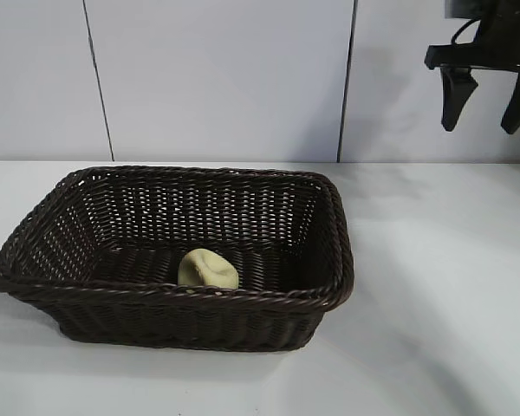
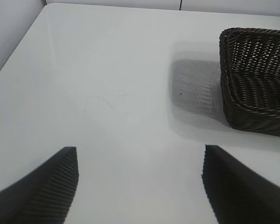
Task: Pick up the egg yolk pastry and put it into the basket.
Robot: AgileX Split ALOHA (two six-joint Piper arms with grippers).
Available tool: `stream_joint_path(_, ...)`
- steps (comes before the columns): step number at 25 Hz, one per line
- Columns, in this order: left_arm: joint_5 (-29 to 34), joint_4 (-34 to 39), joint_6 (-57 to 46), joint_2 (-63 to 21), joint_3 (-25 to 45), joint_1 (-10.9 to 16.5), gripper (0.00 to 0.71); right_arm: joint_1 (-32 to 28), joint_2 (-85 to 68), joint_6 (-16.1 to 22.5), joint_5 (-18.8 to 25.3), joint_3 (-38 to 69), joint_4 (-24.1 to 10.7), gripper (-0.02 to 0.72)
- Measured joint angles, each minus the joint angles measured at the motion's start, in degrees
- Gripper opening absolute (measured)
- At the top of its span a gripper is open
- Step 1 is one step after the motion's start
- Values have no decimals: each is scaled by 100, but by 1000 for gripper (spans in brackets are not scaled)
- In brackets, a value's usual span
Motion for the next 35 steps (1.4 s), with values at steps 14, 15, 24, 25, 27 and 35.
stream_joint_path(14, 0, 0, 5, 0, 0, 0, 540, -170, -2549, -238, -23, 3629, 167, 529)
stream_joint_path(15, 0, 0, 5, 0, 0, 0, 540, -170, -2821, -245, -27, 3985, 175, 529)
stream_joint_path(24, 0, 0, 5, 0, 0, 0, 540, -170, -6071, -514, -504, 6567, 175, 529)
stream_joint_path(25, 0, 0, 5, 0, 0, 0, 540, -170, -6465, -569, -610, 6802, 175, 529)
stream_joint_path(27, 0, 0, 5, 0, 0, 0, 540, -170, -7194, -674, -841, 7236, 175, 529)
stream_joint_path(35, 13, 0, 5, 0, 0, 0, 540, -170, -9764, -870, -959, 8463, 175, 529)
